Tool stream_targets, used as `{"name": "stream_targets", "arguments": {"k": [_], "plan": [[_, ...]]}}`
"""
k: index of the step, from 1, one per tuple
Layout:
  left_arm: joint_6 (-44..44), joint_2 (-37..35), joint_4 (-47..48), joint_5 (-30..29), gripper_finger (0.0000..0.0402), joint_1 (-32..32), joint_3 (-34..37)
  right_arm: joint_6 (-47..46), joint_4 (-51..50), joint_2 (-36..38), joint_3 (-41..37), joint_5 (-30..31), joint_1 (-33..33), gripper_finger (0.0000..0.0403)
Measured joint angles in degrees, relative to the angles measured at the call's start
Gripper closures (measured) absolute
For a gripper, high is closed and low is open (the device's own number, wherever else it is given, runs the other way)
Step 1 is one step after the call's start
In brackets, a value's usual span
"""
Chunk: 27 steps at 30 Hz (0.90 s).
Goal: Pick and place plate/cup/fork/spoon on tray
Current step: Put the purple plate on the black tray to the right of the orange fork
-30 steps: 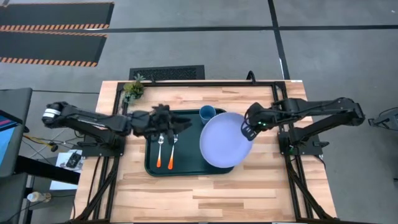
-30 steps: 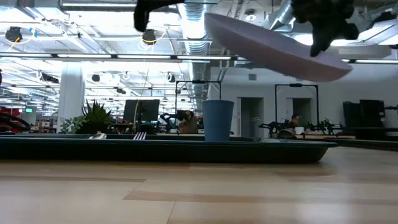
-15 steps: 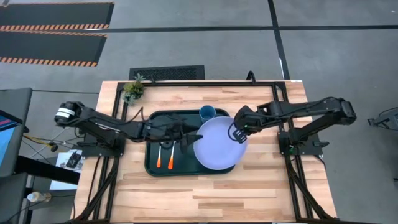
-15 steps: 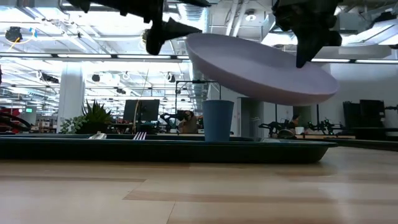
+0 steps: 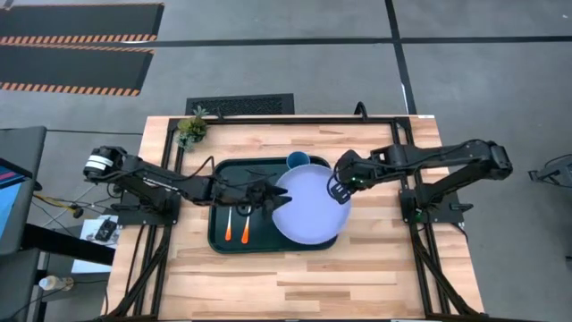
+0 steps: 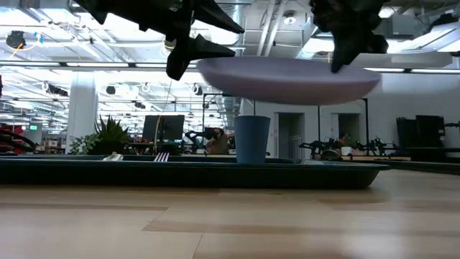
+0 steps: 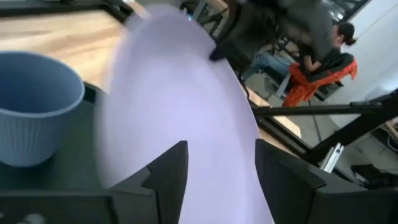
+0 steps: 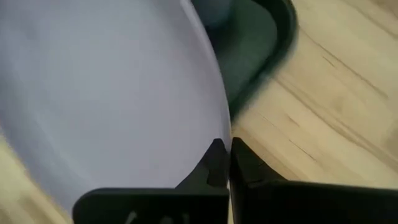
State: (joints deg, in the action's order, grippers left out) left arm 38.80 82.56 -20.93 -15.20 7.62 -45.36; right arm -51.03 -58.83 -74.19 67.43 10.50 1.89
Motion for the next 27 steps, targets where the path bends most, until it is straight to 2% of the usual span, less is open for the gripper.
{"name": "stream_targets", "arguments": {"k": [7, 13, 15, 17, 22, 24, 27], "plan": [[1.83, 0.0, 1.55, 0.87, 0.0247, 0.02, -0.02, 0.2, 0.19, 0.04, -0.03, 0.12, -0.02, 0.0401], [3.75, -1.81, 1.33, 7.61, 0.0248, 0.0, -0.02, 0.26, -2.82, 0.04, -0.03, 0.12, -0.04, 0.0402], [4.74, -3.69, 3.67, 8.08, 0.0248, 0.02, -0.02, 0.29, -4.94, 0.04, -0.03, 0.14, -0.02, 0.0402], [5.0, -6.0, 7.47, 7.34, 0.0248, 0.02, -0.02, 0.29, -6.4, 0.04, -0.03, 0.12, 0.0, 0.0402], [6.84, -10.76, 20.54, 0.06, 0.0248, 0.02, -0.04, 0.22, -6.37, 0.07, -0.03, 0.12, 0.49, 0.0402], [8.23, -10.79, 21.09, -1.07, 0.0248, -0.07, -0.04, 0.27, -5.2, 0.07, -0.03, 0.02, 0.51, 0.0402], [8.53, -9.03, 19.09, 0.39, 0.0242, -0.52, -0.09, 0.31, -2.6, 0.07, -0.03, -0.09, 0.5, 0.0402]]}}
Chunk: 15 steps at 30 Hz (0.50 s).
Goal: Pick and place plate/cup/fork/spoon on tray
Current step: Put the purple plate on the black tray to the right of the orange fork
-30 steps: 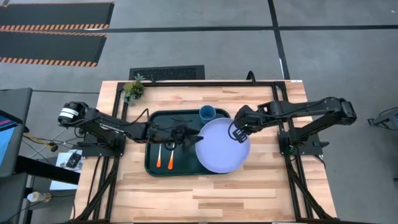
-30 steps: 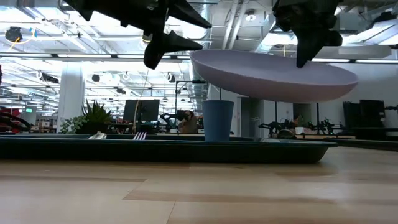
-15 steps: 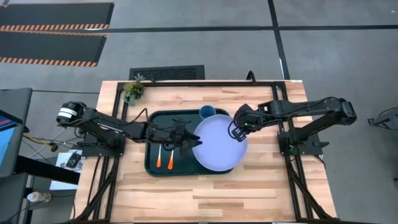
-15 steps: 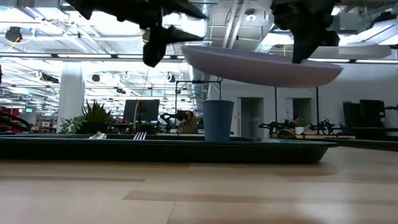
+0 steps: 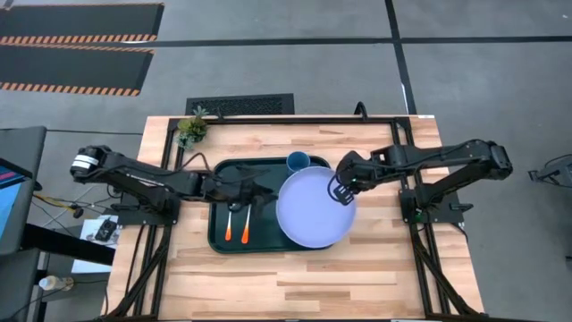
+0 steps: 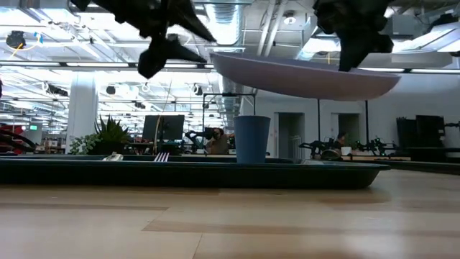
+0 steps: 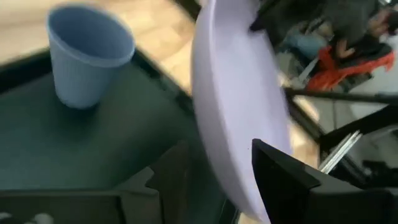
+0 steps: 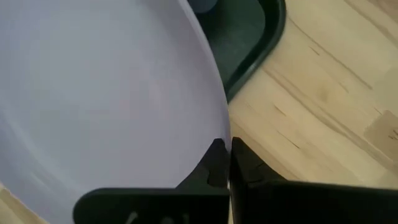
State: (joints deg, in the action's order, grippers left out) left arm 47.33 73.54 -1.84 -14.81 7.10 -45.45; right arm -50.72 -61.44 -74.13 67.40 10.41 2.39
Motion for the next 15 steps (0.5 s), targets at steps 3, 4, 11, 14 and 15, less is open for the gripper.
{"name": "stream_targets", "arguments": {"k": [3, 4, 11, 14, 15], "plan": [[0.12, 2.15, -0.7, 2.02, 0.0221, -0.14, 0.06, 0.17, 1.35, 0.0, 0.0, 0.01, -0.01, 0.0402], [0.17, 2.78, -1.62, 2.36, 0.0213, -0.14, 0.06, 0.17, 1.28, 0.0, 0.0, 0.01, 0.0, 0.0402], [2.21, 4.1, -4.53, 2.36, 0.0166, -0.43, 0.06, 0.28, 1.37, -0.01, -0.02, 0.01, 0.0, 0.0402], [4.25, 5.33, -4.58, 3.37, 0.0167, -0.82, 0.04, 0.28, 2.47, -0.02, -0.02, 0.01, 0.0, 0.0402], [4.93, 5.56, -4.09, 3.64, 0.0172, -0.89, 0.11, 0.28, 2.81, -0.02, -0.02, 0.01, 0.0, 0.0402]]}}
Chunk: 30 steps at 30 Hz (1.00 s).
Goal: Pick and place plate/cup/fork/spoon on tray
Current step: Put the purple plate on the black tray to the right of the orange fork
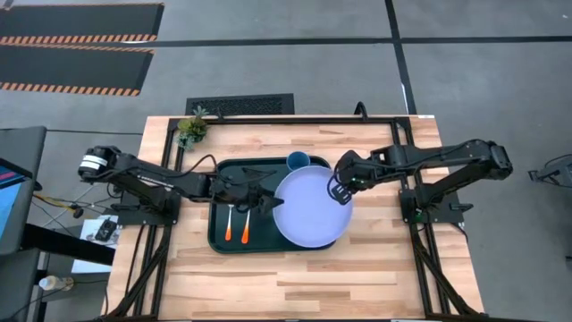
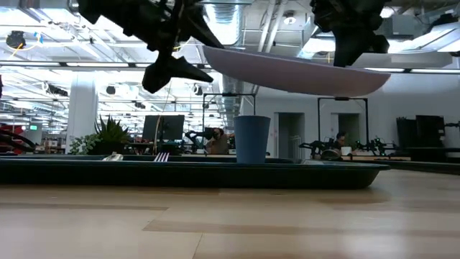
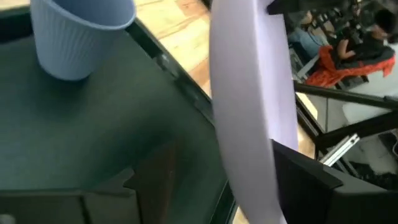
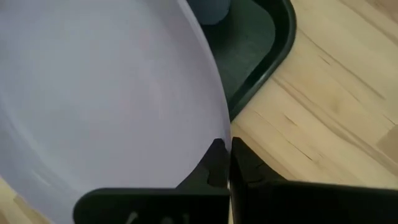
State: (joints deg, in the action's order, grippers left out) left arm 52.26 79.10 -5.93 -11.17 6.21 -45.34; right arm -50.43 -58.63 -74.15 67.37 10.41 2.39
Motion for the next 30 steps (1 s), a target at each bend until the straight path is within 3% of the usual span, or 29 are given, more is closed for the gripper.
{"name": "stream_targets", "arguments": {"k": [3, 7, 12, 22, 30], "plan": [[3.2, 1.39, -1.34, -0.8, 0.0204, -0.01, -0.09, 0.39, 1.33, -0.02, 0.0, 0.0, 0.0, 0.0402], [5.52, 1.76, -0.83, -1.43, 0.0281, 0.01, -0.07, 0.8, 1.59, -0.04, -0.02, 0.01, 0.0, 0.0401], [6.76, 1.59, 0.82, -2.52, 0.0382, -0.19, 0.22, 2.12, 1.92, 0.13, 0.02, -0.13, 0.02, 0.0356], [17.75, 1.5, 15.22, 6.76, 0.0397, 2.41, 0.19, 5.61, -4.77, 5.82, -0.19, 0.64, 0.1, 0.0217], [22.89, 1.35, 16.91, 5.37, 0.0399, 2.47, 0.04, -0.2, -8.86, 14.59, -0.07, 1.98, 0.81, 0.0183]]}}
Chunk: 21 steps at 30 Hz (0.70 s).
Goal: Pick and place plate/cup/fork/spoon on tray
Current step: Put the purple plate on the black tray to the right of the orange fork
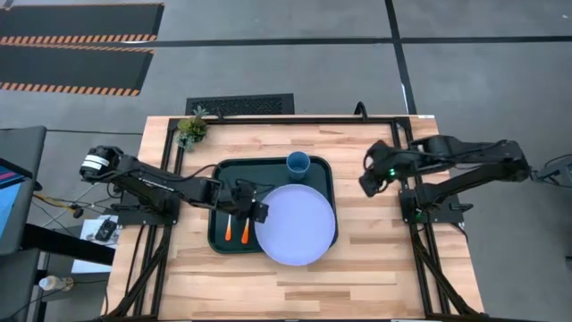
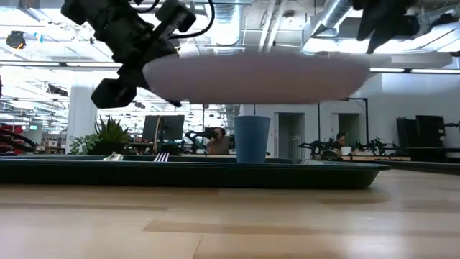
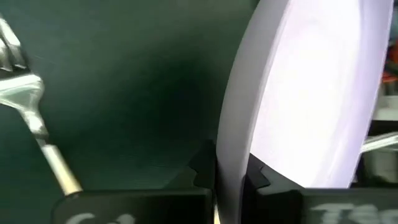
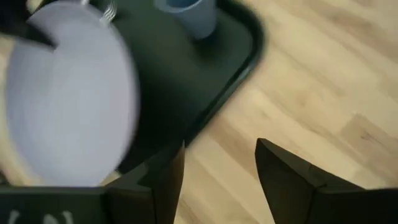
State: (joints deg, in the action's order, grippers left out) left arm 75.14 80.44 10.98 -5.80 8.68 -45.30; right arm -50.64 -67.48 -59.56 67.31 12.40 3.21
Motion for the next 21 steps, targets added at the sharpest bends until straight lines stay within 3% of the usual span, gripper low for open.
{"name": "stream_targets", "arguments": {"k": [7, 21], "plan": [[4.46, 1.93, -0.85, 2.86, 0.04, -1.94, 0.78, -0.37, -0.13, 3.87, 0.02, 2.18, 1.6, 0.0191], [6.57, 12.31, -12.73, 6.49, 0.0399, -6.92, 1.49, 0.09, -1.63, 2.76, -0.04, 2.78, 2.49, 0.02]]}}
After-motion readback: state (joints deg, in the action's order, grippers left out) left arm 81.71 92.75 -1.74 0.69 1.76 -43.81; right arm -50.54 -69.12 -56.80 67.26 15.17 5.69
